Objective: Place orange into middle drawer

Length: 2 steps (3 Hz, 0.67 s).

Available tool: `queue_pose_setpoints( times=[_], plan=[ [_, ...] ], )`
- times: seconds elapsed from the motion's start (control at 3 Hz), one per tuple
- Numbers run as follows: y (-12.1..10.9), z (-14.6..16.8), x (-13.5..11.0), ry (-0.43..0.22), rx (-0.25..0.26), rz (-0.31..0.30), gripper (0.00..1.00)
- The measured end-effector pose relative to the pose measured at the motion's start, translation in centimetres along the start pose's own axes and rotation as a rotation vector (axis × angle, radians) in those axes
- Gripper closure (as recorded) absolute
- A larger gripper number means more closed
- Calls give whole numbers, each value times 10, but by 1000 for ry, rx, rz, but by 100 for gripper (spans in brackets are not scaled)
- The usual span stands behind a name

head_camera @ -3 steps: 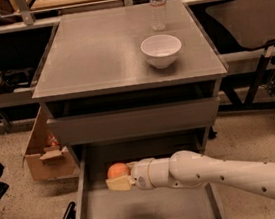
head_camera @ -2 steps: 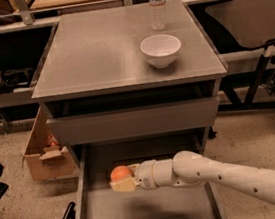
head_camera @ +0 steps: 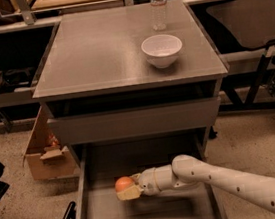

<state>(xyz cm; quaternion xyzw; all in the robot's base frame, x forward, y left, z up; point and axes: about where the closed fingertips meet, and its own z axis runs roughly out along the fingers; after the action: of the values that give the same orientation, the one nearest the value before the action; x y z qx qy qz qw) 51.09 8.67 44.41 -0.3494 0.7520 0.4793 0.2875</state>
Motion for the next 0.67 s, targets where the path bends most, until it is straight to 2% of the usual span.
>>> queue_pose_setpoints(
  times=[0.67],
  plan=[
    [-22, 26, 44, 64, -33, 77, 100]
  ],
)
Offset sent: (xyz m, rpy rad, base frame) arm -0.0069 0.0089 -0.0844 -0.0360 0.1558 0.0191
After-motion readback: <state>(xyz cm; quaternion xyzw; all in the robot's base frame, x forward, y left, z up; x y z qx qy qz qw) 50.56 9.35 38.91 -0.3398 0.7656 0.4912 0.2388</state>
